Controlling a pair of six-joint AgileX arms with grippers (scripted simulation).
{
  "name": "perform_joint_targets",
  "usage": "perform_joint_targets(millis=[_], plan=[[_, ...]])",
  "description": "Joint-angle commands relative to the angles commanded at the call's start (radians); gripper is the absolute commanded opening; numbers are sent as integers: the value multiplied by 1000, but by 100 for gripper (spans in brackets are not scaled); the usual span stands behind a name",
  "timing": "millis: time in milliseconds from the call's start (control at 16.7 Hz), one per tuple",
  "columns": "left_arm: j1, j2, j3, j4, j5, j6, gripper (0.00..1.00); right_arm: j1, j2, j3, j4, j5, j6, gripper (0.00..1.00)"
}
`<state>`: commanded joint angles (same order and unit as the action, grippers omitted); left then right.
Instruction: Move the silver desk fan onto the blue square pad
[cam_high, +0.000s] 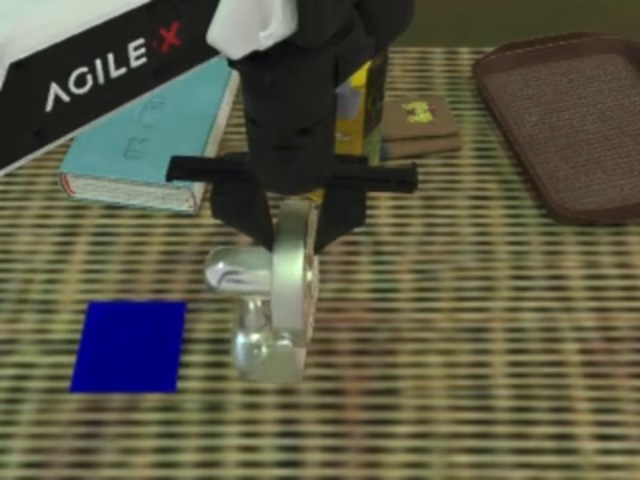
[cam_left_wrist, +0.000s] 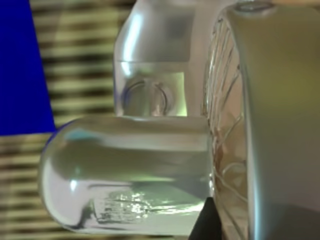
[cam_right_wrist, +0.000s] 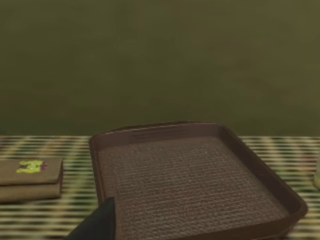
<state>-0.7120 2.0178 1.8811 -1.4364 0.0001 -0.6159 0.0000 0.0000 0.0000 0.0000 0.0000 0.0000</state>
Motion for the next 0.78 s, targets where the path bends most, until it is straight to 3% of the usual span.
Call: perform_joint_targets(millis=[180,360,780], plan=[[20,-14,-26,-3,-1,95,0,0,0,0,0,0,0,100],[58,-45,-70,-4,-2,286,0,0,0,0,0,0,0,100],[195,-174,-221,15,-5,979,0,0,0,0,0,0,0,100]])
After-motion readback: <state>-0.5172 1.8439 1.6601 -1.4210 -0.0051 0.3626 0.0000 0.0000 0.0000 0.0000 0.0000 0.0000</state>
